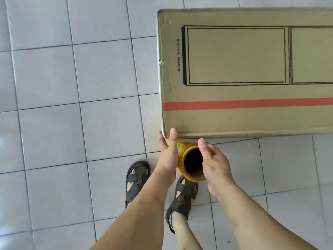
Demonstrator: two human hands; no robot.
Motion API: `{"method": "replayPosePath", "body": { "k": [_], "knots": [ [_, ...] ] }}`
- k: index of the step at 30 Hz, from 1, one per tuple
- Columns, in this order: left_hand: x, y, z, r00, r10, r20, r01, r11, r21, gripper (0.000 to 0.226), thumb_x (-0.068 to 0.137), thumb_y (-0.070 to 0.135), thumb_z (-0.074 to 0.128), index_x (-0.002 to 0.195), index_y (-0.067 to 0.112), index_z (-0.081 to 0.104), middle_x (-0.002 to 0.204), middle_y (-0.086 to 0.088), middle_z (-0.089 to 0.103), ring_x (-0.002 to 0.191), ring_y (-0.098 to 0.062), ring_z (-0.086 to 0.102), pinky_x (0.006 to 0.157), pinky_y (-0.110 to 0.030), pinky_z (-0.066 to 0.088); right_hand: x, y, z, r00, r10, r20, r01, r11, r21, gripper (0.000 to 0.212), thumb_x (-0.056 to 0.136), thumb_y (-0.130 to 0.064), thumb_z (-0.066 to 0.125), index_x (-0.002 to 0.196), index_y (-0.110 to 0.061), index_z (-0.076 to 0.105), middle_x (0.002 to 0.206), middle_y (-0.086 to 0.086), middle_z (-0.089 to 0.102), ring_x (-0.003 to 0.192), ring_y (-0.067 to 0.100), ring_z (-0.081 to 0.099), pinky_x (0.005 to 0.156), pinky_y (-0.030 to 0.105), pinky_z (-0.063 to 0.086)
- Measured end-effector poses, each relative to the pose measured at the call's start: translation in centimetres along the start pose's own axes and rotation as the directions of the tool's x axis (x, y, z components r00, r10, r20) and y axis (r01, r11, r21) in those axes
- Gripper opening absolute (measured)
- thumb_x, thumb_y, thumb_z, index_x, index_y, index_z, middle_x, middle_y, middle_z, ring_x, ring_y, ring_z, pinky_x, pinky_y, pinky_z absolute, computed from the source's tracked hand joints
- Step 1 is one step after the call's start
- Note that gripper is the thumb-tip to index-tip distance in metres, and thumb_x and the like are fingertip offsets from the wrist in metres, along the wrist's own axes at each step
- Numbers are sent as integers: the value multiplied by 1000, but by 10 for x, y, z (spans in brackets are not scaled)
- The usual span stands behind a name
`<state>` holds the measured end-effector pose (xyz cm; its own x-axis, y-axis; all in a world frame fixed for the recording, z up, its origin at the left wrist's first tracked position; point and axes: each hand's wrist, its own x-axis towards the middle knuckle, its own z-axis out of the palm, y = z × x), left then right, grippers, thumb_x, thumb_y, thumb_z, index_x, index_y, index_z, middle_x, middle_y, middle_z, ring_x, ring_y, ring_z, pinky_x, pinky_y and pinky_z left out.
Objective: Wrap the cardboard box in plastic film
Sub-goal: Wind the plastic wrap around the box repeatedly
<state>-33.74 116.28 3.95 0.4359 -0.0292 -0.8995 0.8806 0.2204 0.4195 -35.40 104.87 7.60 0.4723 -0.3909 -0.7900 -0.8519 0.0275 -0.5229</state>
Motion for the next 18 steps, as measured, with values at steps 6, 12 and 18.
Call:
{"method": "replayPosePath", "body": {
  "k": [6, 12, 18],
  "knots": [
    [14, -3, -14, 983, -14, -182, -20, 983, -185, 104, 85, 102, 32, 169, 41, 36, 177, 12, 29, 166, -18, 24, 136, -45, 17, -17, 17, 4, 999, -42, 5, 42, 999, -13, 35, 77, -65, 56, 96, -38, 66, 98, -26, 64, 93, -11, 55, 75, 15, 41],
    [22, 1, -8, 993, -64, -104, 58, 996, -62, 79, 101, 87, 31, 151, 31, 58, 144, 5, 69, 116, -4, 67, 92, -10, 49, -16, 26, 4, 999, -49, 19, 49, 999, -21, 36, 74, -67, 56, 97, -41, 63, 102, -28, 62, 96, -13, 53, 83, 21, 40],
    [16, 26, -5, 990, -76, -118, 64, 993, -102, 57, 114, 64, 25, 149, 34, 57, 140, 8, 72, 114, -7, 66, 92, -15, 36, -16, 28, 4, 998, -56, 18, 56, 998, -1, 44, 73, -72, 61, 101, -38, 65, 109, -22, 65, 105, -4, 57, 87, 21, 43]
  ]
}}
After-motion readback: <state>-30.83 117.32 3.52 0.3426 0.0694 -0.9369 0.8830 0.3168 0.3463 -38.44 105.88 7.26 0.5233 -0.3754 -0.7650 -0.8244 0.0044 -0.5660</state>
